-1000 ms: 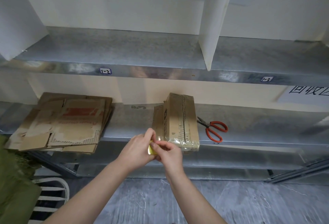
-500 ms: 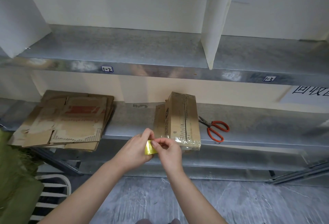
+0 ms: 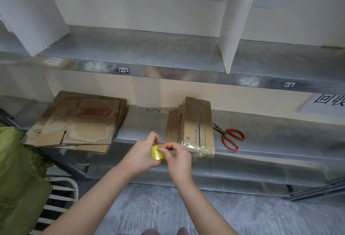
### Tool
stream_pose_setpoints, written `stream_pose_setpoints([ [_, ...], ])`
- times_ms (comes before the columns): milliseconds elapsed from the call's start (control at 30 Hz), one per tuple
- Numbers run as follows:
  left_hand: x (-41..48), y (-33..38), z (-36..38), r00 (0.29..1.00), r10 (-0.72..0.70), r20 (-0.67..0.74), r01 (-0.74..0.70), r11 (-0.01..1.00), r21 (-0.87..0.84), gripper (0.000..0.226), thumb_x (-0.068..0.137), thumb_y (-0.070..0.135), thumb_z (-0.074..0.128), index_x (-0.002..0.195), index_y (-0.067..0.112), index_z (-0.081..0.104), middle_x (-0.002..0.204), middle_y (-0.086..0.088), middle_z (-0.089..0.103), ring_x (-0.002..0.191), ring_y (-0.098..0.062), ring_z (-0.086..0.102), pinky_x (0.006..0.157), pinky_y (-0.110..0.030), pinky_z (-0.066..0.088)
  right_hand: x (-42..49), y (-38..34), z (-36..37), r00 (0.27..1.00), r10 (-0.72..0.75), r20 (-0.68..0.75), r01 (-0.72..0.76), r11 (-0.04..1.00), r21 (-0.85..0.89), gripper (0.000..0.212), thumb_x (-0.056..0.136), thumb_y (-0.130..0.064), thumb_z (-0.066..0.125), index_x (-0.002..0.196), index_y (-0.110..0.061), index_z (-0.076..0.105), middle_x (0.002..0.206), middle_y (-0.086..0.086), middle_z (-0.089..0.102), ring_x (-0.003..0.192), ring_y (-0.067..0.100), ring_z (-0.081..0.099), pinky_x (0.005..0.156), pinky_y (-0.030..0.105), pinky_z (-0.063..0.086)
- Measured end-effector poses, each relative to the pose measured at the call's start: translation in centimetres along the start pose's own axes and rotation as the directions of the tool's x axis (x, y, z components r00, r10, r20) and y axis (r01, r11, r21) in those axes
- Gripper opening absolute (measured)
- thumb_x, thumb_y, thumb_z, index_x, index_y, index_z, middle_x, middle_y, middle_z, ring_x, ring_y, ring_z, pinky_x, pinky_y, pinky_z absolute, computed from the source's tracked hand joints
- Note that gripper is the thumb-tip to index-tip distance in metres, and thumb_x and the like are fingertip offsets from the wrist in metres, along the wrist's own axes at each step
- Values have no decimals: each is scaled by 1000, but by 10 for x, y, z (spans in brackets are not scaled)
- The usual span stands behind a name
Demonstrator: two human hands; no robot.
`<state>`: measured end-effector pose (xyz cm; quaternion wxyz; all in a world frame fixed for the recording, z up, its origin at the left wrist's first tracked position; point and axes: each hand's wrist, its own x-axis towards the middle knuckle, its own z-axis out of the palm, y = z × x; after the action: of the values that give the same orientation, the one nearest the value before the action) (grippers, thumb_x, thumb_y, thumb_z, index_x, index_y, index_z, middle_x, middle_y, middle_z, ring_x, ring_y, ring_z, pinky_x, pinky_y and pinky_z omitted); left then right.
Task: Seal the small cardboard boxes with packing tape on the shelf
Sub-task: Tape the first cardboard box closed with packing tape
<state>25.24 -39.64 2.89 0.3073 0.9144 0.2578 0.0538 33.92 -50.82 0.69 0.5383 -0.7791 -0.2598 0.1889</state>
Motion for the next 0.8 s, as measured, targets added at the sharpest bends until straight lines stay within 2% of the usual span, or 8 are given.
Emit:
stream_pose_setpoints([
  [167, 0, 1, -1, 1000, -1, -2, 1, 1000, 9, 46, 68, 38, 73, 96, 31, 38, 80, 12, 64, 69, -6, 55, 54, -19, 38, -2, 1, -3, 993, -122, 5, 122, 983, -134, 12, 87, -26, 68, 78, -33, 65, 81, -18, 61, 83, 3, 55, 72, 22, 43],
  [267, 1, 1, -3, 1000, -11, -24, 12, 999, 44, 42, 70, 37, 70, 96, 31, 38, 77, 11, 64, 67, -11, 53, 58, -27, 40, -5, 2, -1, 975, -217, 47, 222, 960, -172, 6, 88, -22, 67, 82, -24, 67, 83, -12, 62, 77, 3, 53, 70, 18, 39],
  [367, 1, 2, -4, 999, 13, -34, -10, 996, 94, 41, 72, 40, 68, 99, 32, 37, 82, 12, 66, 69, -14, 55, 57, -29, 40, -5, 4, 0, 987, -162, 23, 163, 985, -64, 13, 88, -17, 68, 81, -27, 64, 85, -8, 64, 76, 4, 57, 68, 13, 41],
  [500, -3, 0, 0, 998, 41, -46, -31, 981, 189, 49, 76, 48, 69, 112, 30, 41, 102, 12, 65, 90, -18, 61, 69, -32, 43, 3, 4, -2, 996, -70, 55, 70, 998, 3, 16, 89, -15, 68, 80, -25, 60, 86, -2, 64, 78, 6, 60, 71, 20, 48],
  [600, -6, -2, 0, 1000, 15, -26, -13, 997, 76, 54, 75, 48, 75, 115, 29, 44, 108, 10, 59, 98, -13, 56, 74, -26, 37, 9, 3, -5, 994, -47, 104, 42, 998, 48, 12, 89, -9, 66, 83, -18, 61, 82, -2, 66, 76, 11, 62, 72, 26, 50],
  [667, -7, -5, -2, 999, 36, 12, -36, 999, 19, 55, 74, 45, 77, 118, 30, 48, 112, 11, 59, 103, -9, 54, 76, -22, 35, 11, 4, -7, 993, -30, 112, 21, 996, 86, 16, 89, -6, 65, 82, -19, 60, 77, -6, 64, 72, 6, 59, 70, 22, 48],
  [800, -9, -12, -14, 1000, -5, 30, 7, 999, -52, 53, 74, 48, 76, 118, 35, 49, 113, 17, 58, 103, -3, 54, 85, -22, 42, 15, 5, -8, 994, -14, 109, 0, 992, 126, 21, 89, -5, 64, 80, -24, 60, 75, -10, 62, 68, -1, 55, 68, 16, 44],
])
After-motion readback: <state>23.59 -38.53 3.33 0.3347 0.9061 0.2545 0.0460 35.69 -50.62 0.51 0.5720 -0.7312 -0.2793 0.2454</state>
